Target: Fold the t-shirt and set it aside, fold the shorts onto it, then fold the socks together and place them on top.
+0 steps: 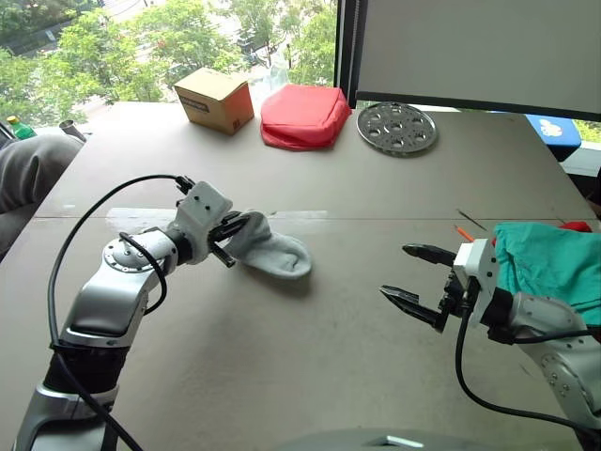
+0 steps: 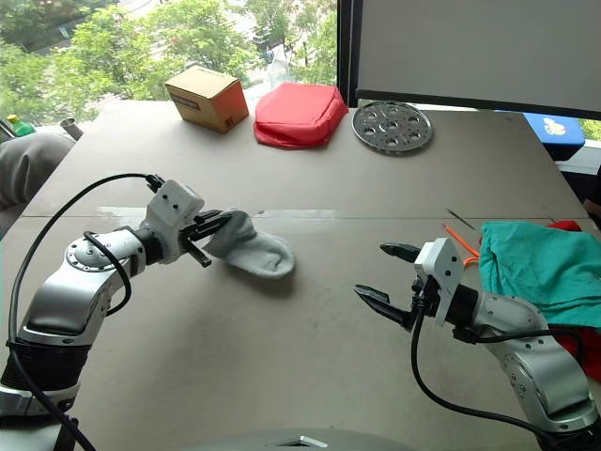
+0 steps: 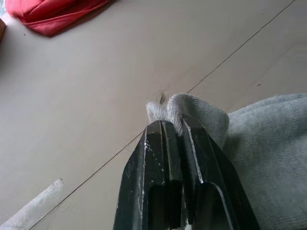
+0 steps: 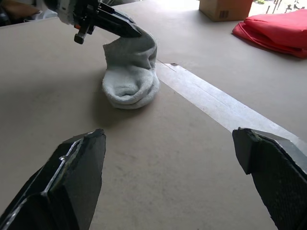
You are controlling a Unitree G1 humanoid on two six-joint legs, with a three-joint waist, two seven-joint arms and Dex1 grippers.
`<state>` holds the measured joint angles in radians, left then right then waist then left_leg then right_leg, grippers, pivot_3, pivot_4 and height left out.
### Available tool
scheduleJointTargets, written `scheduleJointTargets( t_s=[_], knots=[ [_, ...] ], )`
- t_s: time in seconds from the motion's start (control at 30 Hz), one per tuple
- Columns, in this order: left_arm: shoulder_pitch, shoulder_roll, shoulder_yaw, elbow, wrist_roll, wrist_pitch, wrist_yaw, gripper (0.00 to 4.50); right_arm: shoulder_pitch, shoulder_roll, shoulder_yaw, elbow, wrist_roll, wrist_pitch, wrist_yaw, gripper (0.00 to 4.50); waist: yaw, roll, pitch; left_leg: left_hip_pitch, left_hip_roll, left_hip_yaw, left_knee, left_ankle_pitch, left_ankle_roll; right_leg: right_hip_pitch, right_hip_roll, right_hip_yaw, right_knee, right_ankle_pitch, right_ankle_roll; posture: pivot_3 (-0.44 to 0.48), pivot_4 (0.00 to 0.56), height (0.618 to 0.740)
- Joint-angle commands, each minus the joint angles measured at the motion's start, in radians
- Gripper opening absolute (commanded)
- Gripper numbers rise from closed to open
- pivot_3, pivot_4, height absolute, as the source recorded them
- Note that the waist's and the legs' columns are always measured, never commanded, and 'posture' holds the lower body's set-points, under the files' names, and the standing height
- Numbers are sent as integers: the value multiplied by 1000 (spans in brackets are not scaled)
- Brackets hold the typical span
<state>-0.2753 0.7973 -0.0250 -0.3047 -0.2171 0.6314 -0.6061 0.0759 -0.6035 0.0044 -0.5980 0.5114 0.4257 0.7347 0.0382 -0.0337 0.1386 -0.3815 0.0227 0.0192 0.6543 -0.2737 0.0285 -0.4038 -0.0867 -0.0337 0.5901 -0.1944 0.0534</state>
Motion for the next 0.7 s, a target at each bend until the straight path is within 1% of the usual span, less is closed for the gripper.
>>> scheduleJointTargets(
  t_s=[0.03,0.13,0.2,0.3,0.4,0.5,0.57,0.63,0.7],
  knots=[
    [-33,9,-90,-92,106,21,34,18,7,-6,-14,-30,1,-4,-6,4500,-1,-1,-1,0,0,0,0,0,0,0,0,0,0,0,0,0,150,739],
    [-65,-22,-134,-127,142,48,56,18,24,-9,-21,-47,4,4,-13,4500,2,-2,0,0,0,0,0,0,0,0,1,0,0,0,0,0,150,739],
    [-75,-40,-162,-162,144,64,43,18,35,-12,-27,-57,5,9,-19,4500,1,-2,-1,0,0,0,0,0,0,0,1,0,0,0,0,0,150,739],
    [-83,-78,-177,-209,116,127,28,18,46,-17,-32,-66,7,14,-27,4500,1,-3,-1,0,0,0,0,0,0,0,1,1,0,0,1,0,150,739],
    [-80,-110,-169,-235,52,197,-12,18,37,-18,-27,-71,11,28,-37,4500,-1,-2,-1,0,0,0,0,0,0,0,1,1,0,-1,2,0,150,739],
    [-72,-112,-169,-232,22,212,-44,18,28,-23,-23,-77,17,44,-35,4500,-1,-3,-1,0,0,0,0,0,0,0,1,1,0,-2,3,0,150,739],
    [-70,-93,-202,-222,45,182,-60,18,33,-30,-25,-74,18,45,-25,4500,-1,-3,-1,0,0,0,0,0,0,0,1,1,0,-2,3,0,150,739],
    [-71,-104,-196,-202,43,184,-56,18,39,-37,-26,-68,13,41,-14,4500,0,-3,-1,1,0,0,0,0,0,0,1,1,0,-2,3,0,150,739],
    [-76,-74,-208,-171,95,103,-57,18,37,-37,-27,-63,13,39,-11,4500,0,-3,-1,0,0,0,0,0,0,0,1,1,0,-2,3,0,150,739]
  ],
)
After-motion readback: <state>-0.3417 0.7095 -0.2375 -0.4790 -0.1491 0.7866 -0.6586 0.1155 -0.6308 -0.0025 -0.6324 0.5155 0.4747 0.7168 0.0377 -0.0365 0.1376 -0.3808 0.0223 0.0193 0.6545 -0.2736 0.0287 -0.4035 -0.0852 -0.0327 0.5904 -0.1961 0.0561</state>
